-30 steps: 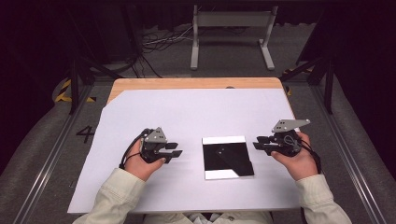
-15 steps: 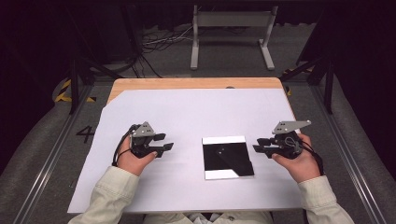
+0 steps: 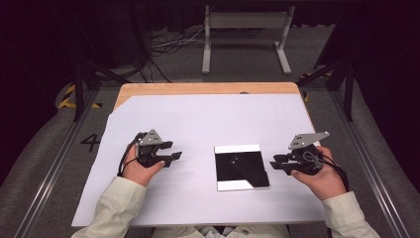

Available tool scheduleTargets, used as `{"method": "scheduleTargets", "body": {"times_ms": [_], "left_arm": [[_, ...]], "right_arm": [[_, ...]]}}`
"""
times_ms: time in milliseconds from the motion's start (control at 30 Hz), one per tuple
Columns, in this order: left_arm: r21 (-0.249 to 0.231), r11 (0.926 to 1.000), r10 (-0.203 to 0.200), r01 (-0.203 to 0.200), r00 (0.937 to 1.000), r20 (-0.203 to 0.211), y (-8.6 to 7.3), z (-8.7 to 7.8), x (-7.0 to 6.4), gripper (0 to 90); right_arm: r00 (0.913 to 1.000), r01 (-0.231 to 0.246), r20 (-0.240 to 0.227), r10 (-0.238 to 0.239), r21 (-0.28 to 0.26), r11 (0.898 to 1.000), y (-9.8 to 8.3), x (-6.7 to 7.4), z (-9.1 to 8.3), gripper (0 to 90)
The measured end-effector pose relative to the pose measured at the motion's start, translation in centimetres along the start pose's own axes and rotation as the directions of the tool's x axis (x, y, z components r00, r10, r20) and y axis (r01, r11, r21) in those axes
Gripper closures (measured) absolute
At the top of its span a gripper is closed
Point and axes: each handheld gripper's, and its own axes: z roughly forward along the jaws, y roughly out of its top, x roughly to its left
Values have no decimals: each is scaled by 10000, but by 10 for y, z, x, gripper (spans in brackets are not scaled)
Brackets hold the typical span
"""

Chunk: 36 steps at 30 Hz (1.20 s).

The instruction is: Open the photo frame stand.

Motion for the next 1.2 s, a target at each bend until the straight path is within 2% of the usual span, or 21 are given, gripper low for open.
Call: {"method": "scheduleTargets", "body": {"times_ms": [333,467,700,900,1200], "left_arm": [[9,10000,-47,47,10000,-7,-1,-1,2,442],[16,10000,-38,38,10000,2,-1,-1,2,442],[47,10000,-34,34,10000,12,-1,0,2,441],[80,10000,-43,43,10000,27,-2,1,3,438],[108,9999,-109,108,9999,52,-3,2,3,437]], "right_arm": [[9995,203,-265,-188,596,9980,-4,6,-1,706],[9981,559,-306,-533,907,9943,-6,8,2,705],[9962,813,-411,-765,1303,9881,-7,12,6,705],[9906,1281,-730,-1155,2018,9710,-10,16,13,701],[9856,1578,-1026,-1341,2766,9479,-13,18,24,703]]}}
